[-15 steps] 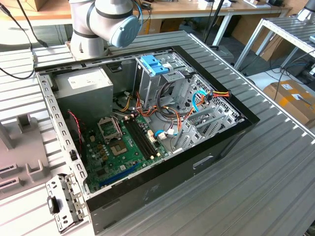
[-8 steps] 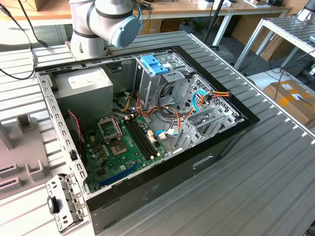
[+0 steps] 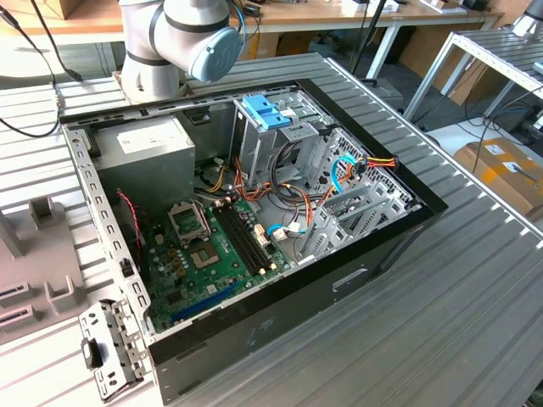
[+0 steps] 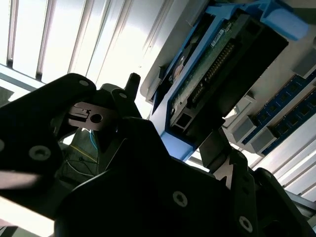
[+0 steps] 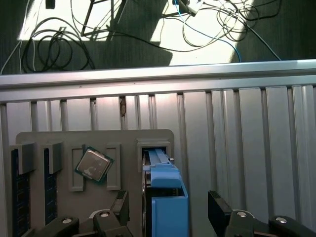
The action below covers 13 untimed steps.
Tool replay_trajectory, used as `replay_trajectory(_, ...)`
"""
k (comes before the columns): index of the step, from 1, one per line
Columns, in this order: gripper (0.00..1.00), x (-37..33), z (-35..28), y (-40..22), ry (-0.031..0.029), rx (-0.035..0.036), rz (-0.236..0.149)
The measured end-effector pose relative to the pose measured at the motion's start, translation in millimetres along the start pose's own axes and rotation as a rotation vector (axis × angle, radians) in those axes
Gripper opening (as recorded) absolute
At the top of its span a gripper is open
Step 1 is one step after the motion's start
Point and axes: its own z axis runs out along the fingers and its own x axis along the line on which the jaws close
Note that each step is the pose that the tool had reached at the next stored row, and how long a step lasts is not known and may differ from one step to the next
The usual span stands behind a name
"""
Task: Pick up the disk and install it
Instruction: 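Pick up the disk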
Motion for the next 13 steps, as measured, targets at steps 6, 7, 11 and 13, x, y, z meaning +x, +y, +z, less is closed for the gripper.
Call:
replay_trajectory(6,0.59,0.0,0.0,0.0,-0.0003,-0.0001,0.000)
replay_trajectory(7,0.59,0.0,0.0,0.0,-0.0004,-0.0001,0.000)
replay_trajectory(11,0.59,0.0,0.0,0.0,-0.0006,0.0000,0.000)
replay_trajectory(13,0.59,0.0,0.0,0.0,-0.0007,-0.0001,0.000)
